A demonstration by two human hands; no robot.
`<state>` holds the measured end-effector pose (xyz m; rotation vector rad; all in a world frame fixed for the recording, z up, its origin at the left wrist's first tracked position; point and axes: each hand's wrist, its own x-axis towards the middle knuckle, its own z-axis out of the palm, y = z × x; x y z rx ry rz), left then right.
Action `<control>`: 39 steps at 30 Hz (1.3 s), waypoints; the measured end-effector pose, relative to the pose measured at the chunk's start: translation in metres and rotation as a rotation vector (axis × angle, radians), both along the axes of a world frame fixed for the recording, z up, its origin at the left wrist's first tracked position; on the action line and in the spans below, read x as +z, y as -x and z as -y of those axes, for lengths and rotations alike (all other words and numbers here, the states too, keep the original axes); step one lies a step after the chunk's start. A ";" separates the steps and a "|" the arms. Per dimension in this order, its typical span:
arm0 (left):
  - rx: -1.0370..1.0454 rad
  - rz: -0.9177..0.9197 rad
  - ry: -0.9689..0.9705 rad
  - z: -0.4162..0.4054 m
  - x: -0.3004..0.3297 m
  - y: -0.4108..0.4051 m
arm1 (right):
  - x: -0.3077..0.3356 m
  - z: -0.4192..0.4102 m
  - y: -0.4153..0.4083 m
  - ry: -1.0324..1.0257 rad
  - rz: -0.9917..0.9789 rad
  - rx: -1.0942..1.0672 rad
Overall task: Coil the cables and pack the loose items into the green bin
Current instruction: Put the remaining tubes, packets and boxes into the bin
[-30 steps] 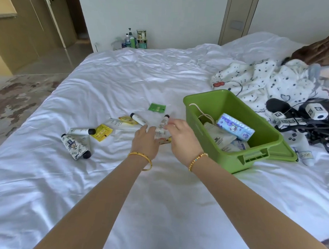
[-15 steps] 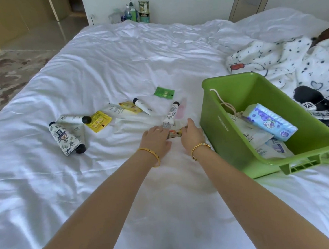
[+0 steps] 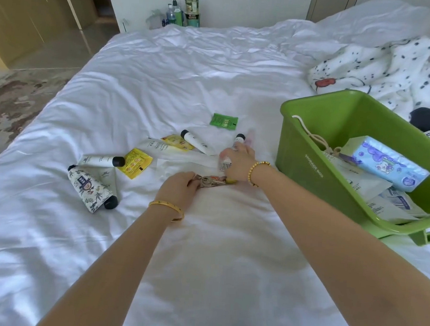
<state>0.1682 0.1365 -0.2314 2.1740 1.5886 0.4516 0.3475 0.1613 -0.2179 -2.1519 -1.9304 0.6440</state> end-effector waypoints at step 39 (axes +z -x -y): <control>0.230 1.415 0.557 0.096 0.177 -0.131 | 0.146 0.190 -0.086 -0.682 -0.032 -0.371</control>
